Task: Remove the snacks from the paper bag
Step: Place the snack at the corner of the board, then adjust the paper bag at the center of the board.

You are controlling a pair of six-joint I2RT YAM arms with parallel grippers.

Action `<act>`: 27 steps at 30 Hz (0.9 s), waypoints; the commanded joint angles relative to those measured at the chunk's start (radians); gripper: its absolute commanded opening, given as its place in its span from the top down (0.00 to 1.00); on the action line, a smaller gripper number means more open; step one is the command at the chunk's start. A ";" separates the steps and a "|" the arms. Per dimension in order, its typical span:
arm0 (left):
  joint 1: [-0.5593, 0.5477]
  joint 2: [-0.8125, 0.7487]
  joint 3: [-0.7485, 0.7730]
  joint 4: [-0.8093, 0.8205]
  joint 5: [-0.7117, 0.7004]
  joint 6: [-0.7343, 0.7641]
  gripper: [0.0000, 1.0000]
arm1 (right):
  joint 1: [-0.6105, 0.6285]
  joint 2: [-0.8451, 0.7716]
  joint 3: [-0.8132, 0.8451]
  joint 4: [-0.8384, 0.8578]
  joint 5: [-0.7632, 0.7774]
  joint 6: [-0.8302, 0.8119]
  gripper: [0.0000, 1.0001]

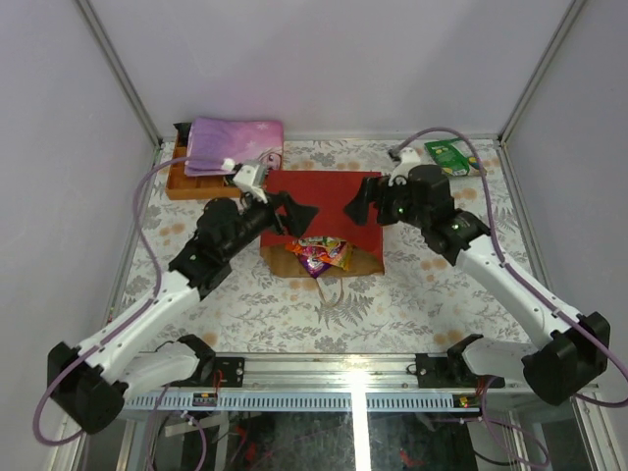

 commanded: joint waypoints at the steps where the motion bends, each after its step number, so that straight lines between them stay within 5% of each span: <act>1: 0.011 -0.126 -0.078 -0.156 -0.308 -0.230 0.00 | 0.096 -0.095 -0.011 -0.053 -0.048 -0.203 0.01; 9: 0.044 -0.190 -0.161 -0.361 -0.414 -0.398 0.00 | 0.145 -0.190 -0.086 -0.125 0.001 -0.267 0.00; 20: 0.216 0.060 -0.107 -0.289 -0.446 -0.282 0.00 | 0.149 -0.262 -0.207 -0.024 0.176 -0.184 0.01; 24: 0.255 0.166 -0.055 -0.234 -0.442 -0.242 0.02 | -0.023 -0.167 -0.132 0.008 0.022 -0.113 0.01; 27: 0.303 0.248 -0.007 -0.207 -0.365 -0.248 0.05 | -0.192 -0.054 -0.099 0.058 -0.156 -0.019 0.10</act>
